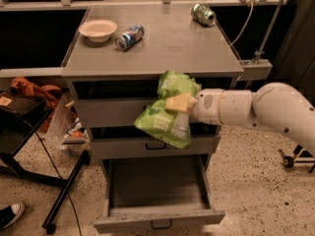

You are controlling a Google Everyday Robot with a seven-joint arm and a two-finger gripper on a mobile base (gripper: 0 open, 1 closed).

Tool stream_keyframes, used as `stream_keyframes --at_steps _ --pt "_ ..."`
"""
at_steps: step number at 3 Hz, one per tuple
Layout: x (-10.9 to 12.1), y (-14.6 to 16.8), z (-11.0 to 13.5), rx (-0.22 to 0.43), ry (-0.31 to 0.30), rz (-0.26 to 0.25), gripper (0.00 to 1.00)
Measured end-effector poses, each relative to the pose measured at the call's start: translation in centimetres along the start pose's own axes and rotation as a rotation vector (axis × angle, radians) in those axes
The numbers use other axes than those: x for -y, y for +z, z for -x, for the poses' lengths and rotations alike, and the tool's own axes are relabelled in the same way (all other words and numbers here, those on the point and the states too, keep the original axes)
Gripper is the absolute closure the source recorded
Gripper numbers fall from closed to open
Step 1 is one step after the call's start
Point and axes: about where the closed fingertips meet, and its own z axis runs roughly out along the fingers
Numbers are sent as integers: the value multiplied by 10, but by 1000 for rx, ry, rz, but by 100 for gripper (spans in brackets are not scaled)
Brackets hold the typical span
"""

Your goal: Pick green rice chip bag from bottom drawer and place on counter

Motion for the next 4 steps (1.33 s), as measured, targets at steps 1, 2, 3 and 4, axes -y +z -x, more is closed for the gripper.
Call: stream_keyframes --at_steps 1,2,3,4 --pt "-4 0 17 63 8 1 100" --pt "-4 0 17 63 8 1 100" --pt "-2 5 23 79 24 -1 100" --pt "-3 10 63 157 19 -15 100"
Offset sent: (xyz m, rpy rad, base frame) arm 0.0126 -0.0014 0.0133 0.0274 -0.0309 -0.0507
